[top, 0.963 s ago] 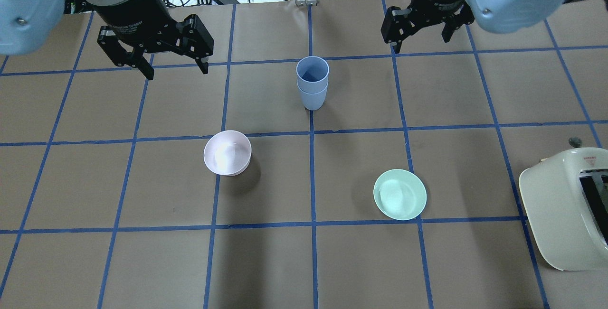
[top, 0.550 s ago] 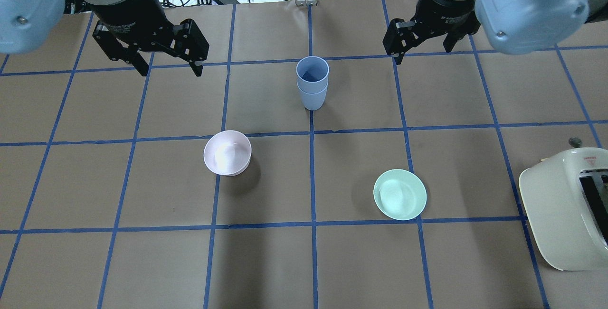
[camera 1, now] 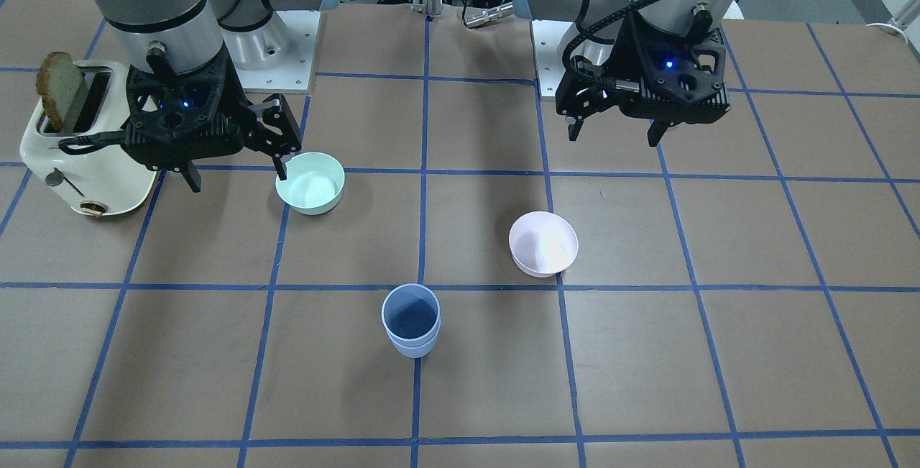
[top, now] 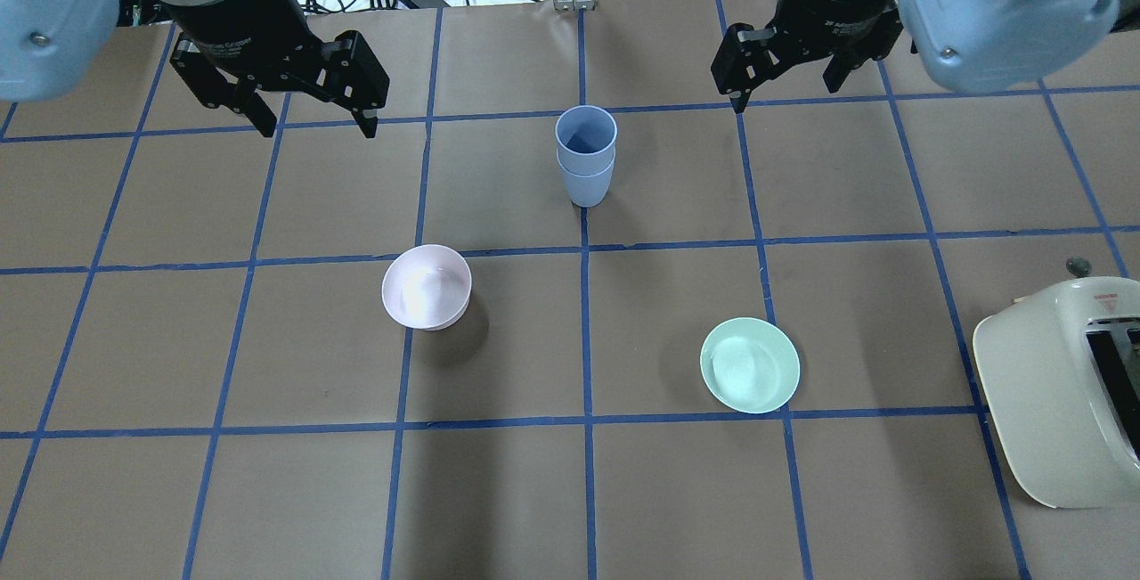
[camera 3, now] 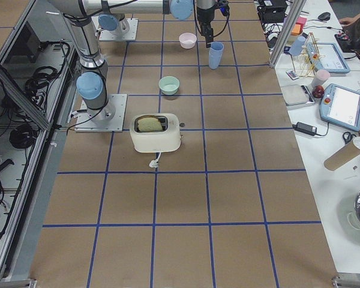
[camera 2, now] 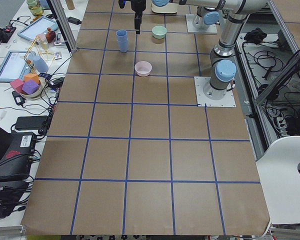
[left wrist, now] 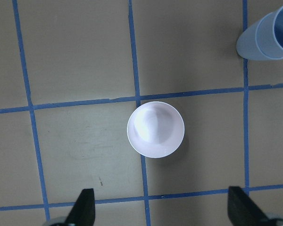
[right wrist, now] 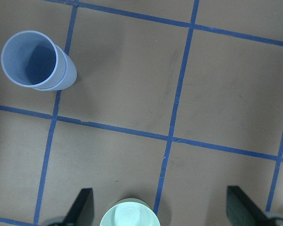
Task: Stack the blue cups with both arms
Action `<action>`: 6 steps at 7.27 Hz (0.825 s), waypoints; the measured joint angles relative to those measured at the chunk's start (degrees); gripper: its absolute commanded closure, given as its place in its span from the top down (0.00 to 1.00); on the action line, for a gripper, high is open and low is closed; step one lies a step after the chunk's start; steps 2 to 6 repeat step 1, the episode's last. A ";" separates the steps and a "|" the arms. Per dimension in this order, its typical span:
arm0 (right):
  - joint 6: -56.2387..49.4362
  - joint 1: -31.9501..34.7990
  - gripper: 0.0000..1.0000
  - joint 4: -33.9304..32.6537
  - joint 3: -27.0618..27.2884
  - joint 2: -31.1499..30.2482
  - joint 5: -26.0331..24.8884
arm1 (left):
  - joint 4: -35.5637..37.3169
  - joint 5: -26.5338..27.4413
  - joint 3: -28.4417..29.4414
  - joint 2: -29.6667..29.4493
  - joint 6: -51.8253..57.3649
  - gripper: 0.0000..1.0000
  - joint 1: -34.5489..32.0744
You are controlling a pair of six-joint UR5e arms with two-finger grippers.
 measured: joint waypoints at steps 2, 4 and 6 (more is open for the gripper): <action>0.02 0.00 1.00 0.12 0.04 -0.03 -0.07 | 0.01 0.01 -0.01 -0.02 -0.07 1.00 0.00; 0.02 0.00 1.00 0.12 0.04 -0.03 -0.07 | 0.01 0.01 -0.01 -0.02 -0.07 1.00 0.00; 0.02 0.00 1.00 0.12 0.04 -0.03 -0.07 | 0.01 0.01 -0.01 -0.02 -0.07 1.00 0.00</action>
